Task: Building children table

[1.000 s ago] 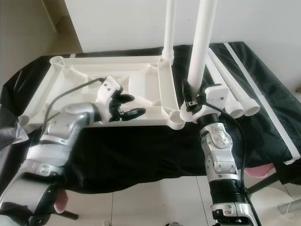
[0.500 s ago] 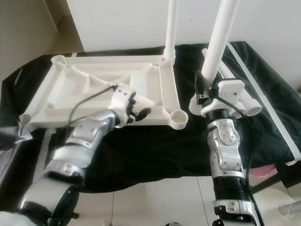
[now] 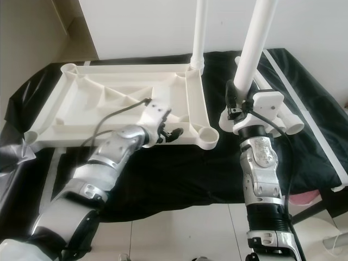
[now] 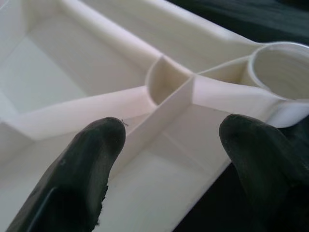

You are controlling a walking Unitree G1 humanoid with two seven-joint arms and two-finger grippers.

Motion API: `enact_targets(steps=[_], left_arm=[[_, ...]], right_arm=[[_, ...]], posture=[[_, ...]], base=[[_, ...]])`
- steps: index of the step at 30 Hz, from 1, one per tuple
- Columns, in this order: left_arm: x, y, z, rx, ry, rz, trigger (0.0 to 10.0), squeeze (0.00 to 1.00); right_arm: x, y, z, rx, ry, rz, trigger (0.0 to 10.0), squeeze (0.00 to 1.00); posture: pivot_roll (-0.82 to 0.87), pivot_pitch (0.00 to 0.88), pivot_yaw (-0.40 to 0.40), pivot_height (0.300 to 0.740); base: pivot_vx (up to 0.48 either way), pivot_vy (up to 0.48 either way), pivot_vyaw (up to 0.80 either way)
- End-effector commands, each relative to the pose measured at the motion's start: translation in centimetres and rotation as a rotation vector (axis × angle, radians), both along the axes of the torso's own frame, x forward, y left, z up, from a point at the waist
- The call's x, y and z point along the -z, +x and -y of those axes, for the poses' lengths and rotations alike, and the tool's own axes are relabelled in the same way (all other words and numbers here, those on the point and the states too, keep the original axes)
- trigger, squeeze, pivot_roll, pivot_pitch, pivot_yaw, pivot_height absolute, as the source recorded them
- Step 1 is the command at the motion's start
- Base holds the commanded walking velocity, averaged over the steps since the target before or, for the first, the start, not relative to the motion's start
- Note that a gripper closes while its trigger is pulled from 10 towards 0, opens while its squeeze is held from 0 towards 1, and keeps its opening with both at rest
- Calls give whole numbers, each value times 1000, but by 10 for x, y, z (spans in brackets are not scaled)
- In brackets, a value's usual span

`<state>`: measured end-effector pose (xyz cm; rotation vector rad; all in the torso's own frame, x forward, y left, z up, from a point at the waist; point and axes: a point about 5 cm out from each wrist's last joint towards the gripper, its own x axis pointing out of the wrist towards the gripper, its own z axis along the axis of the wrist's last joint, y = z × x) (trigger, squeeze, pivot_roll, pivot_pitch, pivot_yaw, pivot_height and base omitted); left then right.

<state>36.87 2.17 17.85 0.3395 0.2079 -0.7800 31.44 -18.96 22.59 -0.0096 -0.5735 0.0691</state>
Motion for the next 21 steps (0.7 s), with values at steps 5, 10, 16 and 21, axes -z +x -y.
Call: enact_targets(steps=[5, 10, 16, 21], left_arm=[[5, 13, -19, -382, 139, 144, 10000, 0], [6, 11, -21, -347, 149, 141, 10000, 0], [22, -14, -18, 9, 126, -54, 10000, 0], [36, -38, -31, 220, 217, -115, 10000, 0]], right_arm=[[-5, -3, 0, 2, -10, 25, 10000, 0], [-4, -3, 0, 3, -10, 23, 10000, 0], [-3, -2, 1, 6, -14, 17, 10000, 0], [-4, -1, 2, 7, -16, 16, 10000, 0]], posture=[[-71, 66, 45, 740], [-71, 67, 46, 740], [-66, 70, 44, 740], [-60, 72, 45, 740]], base=[[0, 0, 0], [0, 0, 0], [0, 0, 0], [0, 0, 0]])
